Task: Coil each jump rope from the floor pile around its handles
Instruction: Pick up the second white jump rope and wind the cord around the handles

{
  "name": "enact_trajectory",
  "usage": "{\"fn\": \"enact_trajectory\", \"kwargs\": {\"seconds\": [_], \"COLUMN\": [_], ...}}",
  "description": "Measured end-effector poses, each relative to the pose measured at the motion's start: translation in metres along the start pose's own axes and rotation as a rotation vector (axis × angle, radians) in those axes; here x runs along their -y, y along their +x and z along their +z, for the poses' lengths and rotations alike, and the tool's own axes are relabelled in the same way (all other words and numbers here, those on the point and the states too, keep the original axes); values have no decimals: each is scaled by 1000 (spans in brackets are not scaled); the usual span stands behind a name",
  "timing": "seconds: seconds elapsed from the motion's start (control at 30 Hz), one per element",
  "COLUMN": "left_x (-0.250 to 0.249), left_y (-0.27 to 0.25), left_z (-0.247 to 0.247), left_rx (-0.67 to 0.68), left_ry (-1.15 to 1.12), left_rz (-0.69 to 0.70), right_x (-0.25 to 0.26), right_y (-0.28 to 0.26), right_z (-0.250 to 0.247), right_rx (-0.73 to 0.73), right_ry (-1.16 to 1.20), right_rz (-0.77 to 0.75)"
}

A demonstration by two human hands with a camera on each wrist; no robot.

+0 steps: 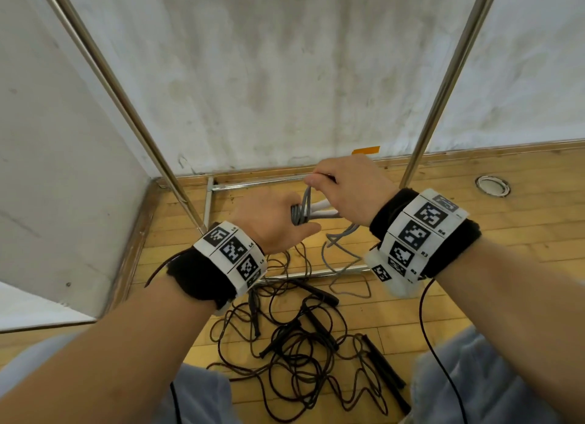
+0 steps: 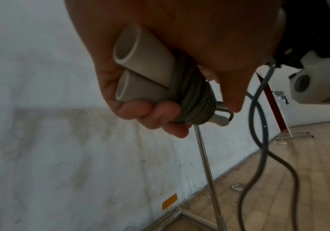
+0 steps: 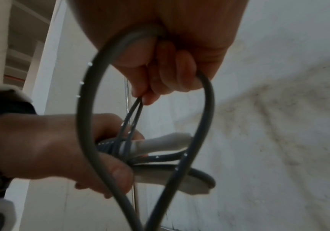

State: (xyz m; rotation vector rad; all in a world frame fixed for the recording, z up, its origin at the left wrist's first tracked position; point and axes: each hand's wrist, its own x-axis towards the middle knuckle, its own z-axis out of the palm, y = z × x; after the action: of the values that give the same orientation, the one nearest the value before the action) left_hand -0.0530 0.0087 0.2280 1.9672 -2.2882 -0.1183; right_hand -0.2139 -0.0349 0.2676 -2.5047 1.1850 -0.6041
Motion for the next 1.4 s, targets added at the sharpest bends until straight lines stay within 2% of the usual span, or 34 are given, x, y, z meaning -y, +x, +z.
{"fn": "enact_trajectory", "kwargs": {"seconds": [0.27,0.4,0.5,0.57,0.67,0.7,0.77,0.83,0.93,1.0,1.1,1.13,1.17,1.23,1.3,1.4], "left_x": [-7,-3,-6,-6,-2,-1,2,4,8,8,3,0,-2,-4,-2,7], "left_y": [-7,-12,-18,-20,-18,-16,-13,-8,-4,-3,-5,-5,-5,-3,0,4], "left_z": [-8,-16,-25,-31,-36,-36,-37,-39,-39,-37,-33,-33,-32,-33,-34,-35], "left_rx": [-84,-109,-113,-132,-207,-229,-271,-317,-338,-319,-256,-239,-229,-233,-270,-327], "left_ry": [-78,-133,-265,-431,-653,-713,-813,-858,-843,-792,-765,-770,-777,-808,-834,-782], "left_rz": [83,178,246,232,119,66,-20,-70,-86,-77,-50,-41,-33,-26,-47,-106], "right_x": [-26,-33,-34,-32,-19,-16,-7,1,12,13,9,9,9,11,15,17], "right_y": [9,8,6,5,4,3,1,-2,-9,-9,-7,-5,-4,-3,-3,-5], "right_z": [-5,-5,-1,4,19,25,30,39,45,48,49,49,49,52,51,50], "right_rx": [-9,95,166,212,224,204,59,-73,-115,-95,12,54,102,167,172,139], "right_ry": [115,222,330,381,428,526,650,474,195,90,-109,-72,67,489,809,1136], "right_rz": [167,256,278,280,280,279,285,180,-7,15,153,212,285,371,391,454]}}
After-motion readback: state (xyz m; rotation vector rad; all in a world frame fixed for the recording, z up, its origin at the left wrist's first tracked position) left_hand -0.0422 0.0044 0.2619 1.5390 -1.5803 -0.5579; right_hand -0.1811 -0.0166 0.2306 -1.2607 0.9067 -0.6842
